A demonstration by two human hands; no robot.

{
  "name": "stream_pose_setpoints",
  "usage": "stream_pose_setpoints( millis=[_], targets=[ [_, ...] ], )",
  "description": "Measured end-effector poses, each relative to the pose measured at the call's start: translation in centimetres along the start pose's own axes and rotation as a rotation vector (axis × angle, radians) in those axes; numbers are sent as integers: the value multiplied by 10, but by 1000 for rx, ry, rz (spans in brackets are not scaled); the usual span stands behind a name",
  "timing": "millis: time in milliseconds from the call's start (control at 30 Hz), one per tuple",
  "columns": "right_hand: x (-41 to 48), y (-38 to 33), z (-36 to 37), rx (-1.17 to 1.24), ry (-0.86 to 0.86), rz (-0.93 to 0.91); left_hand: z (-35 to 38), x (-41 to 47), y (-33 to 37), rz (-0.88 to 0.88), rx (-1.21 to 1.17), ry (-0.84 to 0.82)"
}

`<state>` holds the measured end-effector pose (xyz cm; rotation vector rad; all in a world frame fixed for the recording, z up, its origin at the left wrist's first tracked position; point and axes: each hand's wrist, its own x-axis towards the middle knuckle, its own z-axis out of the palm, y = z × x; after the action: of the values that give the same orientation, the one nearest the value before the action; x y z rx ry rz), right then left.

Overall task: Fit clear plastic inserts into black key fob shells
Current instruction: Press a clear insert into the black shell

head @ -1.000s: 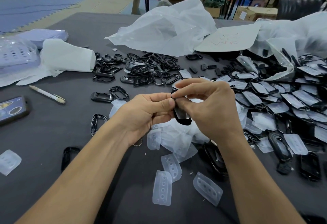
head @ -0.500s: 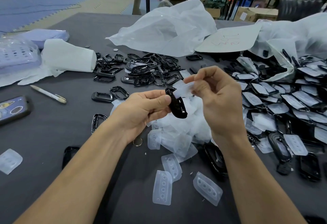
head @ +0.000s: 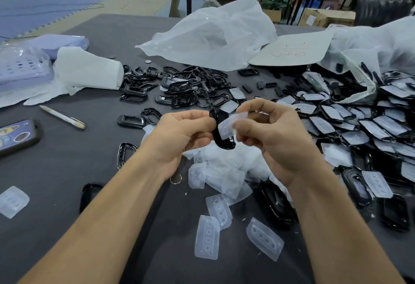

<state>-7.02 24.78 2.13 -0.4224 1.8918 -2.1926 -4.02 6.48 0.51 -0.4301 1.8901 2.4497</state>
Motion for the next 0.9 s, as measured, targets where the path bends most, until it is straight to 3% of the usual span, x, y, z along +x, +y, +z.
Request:
stream_pose_setpoints(
  millis=[267, 500, 667, 900],
  targets=[
    [5, 12, 6, -168, 236, -47, 2, 2, -4, 71, 7, 22],
    [5, 14, 5, -149, 91, 71, 3, 4, -5, 102, -20, 102],
    [5, 14, 7, -108, 81, 89, 4, 3, -9, 183, 162, 93],
    [4, 10, 2, -170, 227, -49, 4, 4, -9, 245, 241, 250]
  ],
)
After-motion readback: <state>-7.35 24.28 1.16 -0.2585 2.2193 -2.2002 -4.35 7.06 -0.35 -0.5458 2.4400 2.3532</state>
